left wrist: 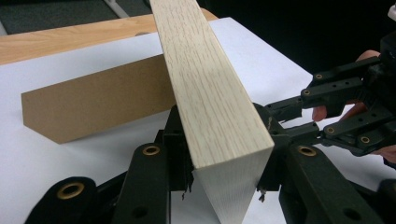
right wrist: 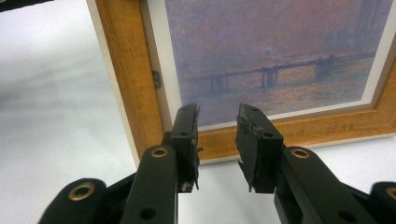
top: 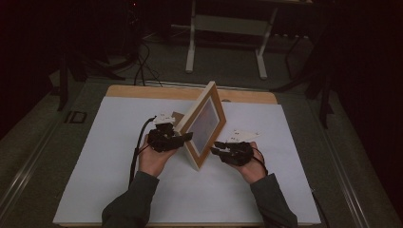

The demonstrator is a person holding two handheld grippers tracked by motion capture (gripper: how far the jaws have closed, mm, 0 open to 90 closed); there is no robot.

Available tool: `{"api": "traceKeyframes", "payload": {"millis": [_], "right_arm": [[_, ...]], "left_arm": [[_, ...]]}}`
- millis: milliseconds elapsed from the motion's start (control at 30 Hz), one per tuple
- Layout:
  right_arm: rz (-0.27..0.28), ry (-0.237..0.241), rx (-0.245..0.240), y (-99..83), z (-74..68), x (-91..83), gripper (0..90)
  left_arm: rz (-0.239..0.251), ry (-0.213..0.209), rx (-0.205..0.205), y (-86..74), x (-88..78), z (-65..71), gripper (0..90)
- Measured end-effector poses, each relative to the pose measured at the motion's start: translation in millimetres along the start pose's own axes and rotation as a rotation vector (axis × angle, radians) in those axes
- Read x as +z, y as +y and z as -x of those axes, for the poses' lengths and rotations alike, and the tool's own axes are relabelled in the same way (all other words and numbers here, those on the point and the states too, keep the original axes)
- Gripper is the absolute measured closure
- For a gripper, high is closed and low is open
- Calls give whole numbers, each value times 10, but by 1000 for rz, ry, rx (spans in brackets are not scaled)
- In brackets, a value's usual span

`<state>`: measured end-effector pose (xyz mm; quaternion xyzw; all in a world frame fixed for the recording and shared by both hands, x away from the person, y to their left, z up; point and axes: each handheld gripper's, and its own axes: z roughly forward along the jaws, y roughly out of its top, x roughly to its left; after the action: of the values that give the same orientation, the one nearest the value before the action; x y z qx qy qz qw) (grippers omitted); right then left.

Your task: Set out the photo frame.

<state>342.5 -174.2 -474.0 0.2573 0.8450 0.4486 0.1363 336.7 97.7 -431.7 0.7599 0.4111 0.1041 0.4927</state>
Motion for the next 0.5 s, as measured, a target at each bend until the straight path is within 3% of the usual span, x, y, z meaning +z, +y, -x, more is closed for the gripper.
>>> {"api": "traceKeyframes", "payload": {"millis": [200, 367, 500], "right_arm": [[1, -1, 1, -1, 0, -1, 687], [-2, 0, 2, -4, 0, 5, 687], [-4, -1, 4, -6, 3, 2, 687]], "left_arm": [[15, 42, -10, 4, -10, -39, 666], [52, 123, -39, -5, -12, -60, 676], [93, 161, -61, -22, -15, -99, 685]]}}
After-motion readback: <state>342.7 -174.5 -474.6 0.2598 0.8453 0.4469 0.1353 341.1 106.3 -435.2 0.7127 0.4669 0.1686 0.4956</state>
